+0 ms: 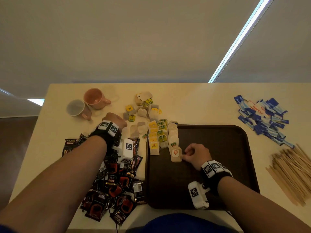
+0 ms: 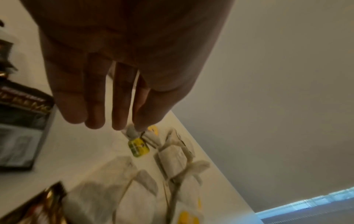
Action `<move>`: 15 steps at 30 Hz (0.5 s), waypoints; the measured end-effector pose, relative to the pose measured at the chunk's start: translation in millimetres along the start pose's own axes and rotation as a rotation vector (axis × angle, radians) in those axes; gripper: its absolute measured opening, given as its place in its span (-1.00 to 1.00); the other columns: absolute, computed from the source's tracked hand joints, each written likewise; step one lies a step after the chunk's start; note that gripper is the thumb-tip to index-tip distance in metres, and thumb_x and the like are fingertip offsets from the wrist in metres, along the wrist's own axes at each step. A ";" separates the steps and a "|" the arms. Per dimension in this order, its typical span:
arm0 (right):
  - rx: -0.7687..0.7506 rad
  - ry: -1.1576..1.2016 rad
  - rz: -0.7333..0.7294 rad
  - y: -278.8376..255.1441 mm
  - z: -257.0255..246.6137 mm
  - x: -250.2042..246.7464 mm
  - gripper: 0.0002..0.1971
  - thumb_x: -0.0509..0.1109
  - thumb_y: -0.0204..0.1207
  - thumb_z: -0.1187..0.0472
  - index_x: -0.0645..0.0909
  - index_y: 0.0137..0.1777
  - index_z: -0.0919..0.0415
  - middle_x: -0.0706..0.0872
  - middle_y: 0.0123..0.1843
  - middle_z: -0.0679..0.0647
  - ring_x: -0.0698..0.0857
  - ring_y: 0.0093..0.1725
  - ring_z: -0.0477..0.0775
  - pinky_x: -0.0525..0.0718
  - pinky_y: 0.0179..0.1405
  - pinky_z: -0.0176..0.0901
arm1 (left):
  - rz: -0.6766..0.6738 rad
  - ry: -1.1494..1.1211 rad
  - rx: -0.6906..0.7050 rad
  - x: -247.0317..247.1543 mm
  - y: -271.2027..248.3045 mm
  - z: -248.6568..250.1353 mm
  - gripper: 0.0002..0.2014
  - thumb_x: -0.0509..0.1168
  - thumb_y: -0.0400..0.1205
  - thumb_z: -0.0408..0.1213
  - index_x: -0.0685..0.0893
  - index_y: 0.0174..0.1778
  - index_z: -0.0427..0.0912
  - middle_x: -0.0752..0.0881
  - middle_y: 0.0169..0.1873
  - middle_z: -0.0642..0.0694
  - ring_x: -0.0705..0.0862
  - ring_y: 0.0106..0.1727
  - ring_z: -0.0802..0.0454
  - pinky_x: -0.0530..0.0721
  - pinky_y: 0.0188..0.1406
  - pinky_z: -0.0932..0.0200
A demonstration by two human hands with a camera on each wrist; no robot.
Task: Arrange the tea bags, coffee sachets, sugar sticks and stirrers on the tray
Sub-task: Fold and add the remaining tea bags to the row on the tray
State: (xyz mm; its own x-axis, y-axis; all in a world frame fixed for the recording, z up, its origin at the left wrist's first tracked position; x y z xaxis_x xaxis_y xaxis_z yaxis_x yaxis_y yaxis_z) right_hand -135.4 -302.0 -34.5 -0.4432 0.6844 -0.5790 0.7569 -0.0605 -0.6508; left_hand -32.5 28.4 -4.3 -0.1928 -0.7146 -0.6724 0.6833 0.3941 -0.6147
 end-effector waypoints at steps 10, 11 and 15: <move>-0.035 -0.047 0.065 -0.5 0.0 -6.7 -0.89 0.47 0.57 -0.01 0.68 -0.07 -0.01 0.71 -0.15 -0.11 0.66 -0.13 -0.17 0.61 -0.19 -0.33 | 0.030 0.406 0.243 8.7 62.6 43.5 -0.40 0.53 0.51 0.03 0.52 0.41 -0.07 0.62 0.34 -0.19 0.62 0.32 -0.19 0.57 0.17 0.04; -0.036 -0.044 0.071 -0.3 0.6 -7.2 -0.89 0.46 0.58 -0.01 0.68 -0.07 -0.01 0.71 -0.15 -0.11 0.66 -0.13 -0.18 0.60 -0.20 -0.34 | 0.040 0.409 0.266 13.5 68.2 44.7 -0.42 0.50 0.54 0.04 0.52 0.43 -0.08 0.62 0.36 -0.21 0.62 0.33 -0.21 0.56 0.20 0.03; -0.031 -0.033 0.057 -0.3 3.3 -10.4 -0.89 0.44 0.59 0.01 0.70 -0.04 0.01 0.72 -0.15 -0.10 0.67 -0.13 -0.16 0.62 -0.17 -0.31 | 0.073 0.459 0.258 24.7 81.6 45.6 -0.43 0.43 0.58 0.02 0.50 0.43 -0.18 0.58 0.36 -0.27 0.57 0.37 -0.30 0.60 0.30 -0.13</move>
State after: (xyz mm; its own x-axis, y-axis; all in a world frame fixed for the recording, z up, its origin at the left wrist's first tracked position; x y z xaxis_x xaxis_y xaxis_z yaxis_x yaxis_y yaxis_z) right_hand -132.6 -311.5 -29.9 -0.4146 0.6558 -0.6309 0.7955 -0.0755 -0.6012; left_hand 50.6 16.5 -52.3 -0.3867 -0.3417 -0.8566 0.8466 0.2367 -0.4766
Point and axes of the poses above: each hand's wrist, its own y-axis towards the middle knuckle, its own x-axis out of the palm, z = x × y, the point moved 1 cm from there along y, towards the middle knuckle
